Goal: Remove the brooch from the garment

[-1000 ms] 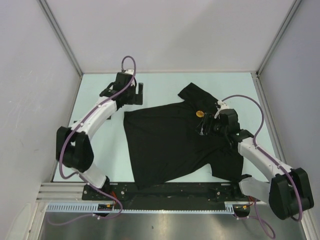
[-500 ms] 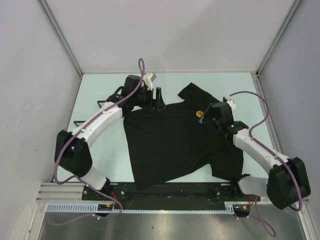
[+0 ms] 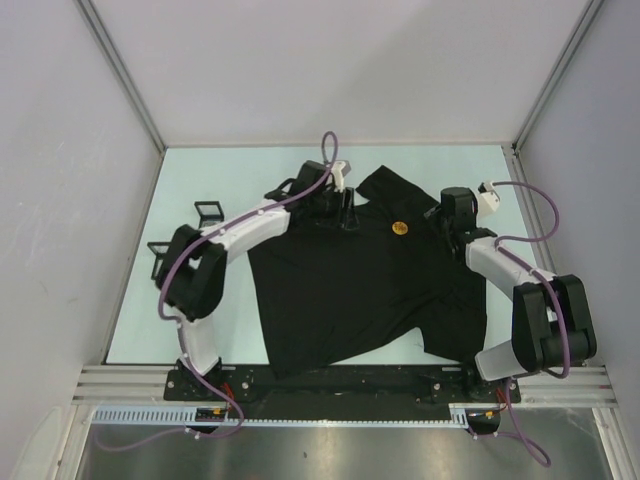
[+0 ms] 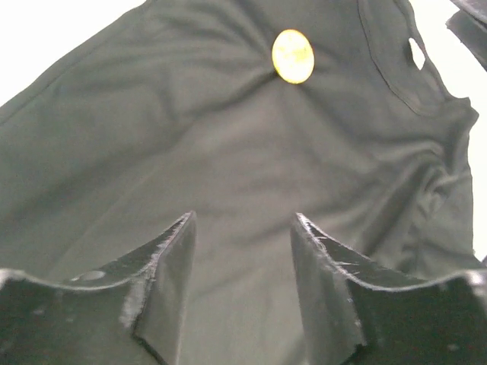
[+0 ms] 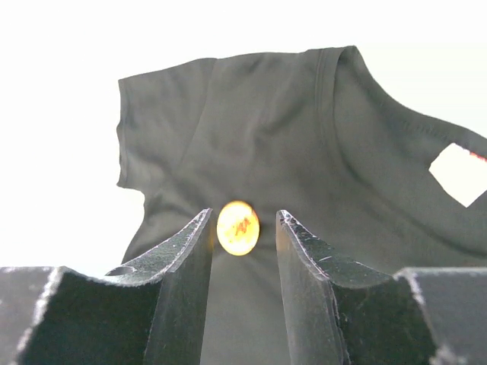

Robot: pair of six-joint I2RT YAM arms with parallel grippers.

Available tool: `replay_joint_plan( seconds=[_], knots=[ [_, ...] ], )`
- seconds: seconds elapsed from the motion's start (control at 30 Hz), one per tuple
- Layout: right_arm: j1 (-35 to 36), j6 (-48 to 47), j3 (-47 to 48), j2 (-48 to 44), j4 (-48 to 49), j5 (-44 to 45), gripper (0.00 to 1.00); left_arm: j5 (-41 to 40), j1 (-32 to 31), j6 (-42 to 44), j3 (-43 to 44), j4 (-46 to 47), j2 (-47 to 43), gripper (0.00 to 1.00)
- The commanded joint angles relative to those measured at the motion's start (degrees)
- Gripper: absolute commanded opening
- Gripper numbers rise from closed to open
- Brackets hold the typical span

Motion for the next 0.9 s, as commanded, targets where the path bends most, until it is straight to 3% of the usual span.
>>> replay_joint_plan(
  seconds=[0.0,0.13,0.27,0.5,0.67,0.87],
  knots=[
    [-1.06,-2.96,1.78,1.81,3.62,4.07,0.43,-5.44,-5.91,3.67,13.35,1.48,6.24,0.61],
    [-3.42,-5.26,-0.85,3.13,5.27,-0.72,0.36,-7.39,-8.91,8.35,21.82,-0.90,15.38,0.63],
    [-5.89,-8.94,-1.03,3.48,8.17,-7.70,0.35,-8.28,-10.32,13.45,27.36,-2.74,20.83,0.56],
    [-11.87,-8.78,-4.02,6.91,12.31,-21.13,0.34,-11.43,-11.37,22.93,42.72,-14.34,30.25,0.61],
    [-12.31,-9.30,-4.20,5.42,12.58,-22.83,0.34,-15.82,-12.08,26.20,49.25,-17.78,35.26,0.60],
    [-11.88,-9.13,-4.99,7.52,14.15,-24.13,0.31,-14.61,-12.52,26.20,54.18,-18.83,39.04,0.63]
  ],
)
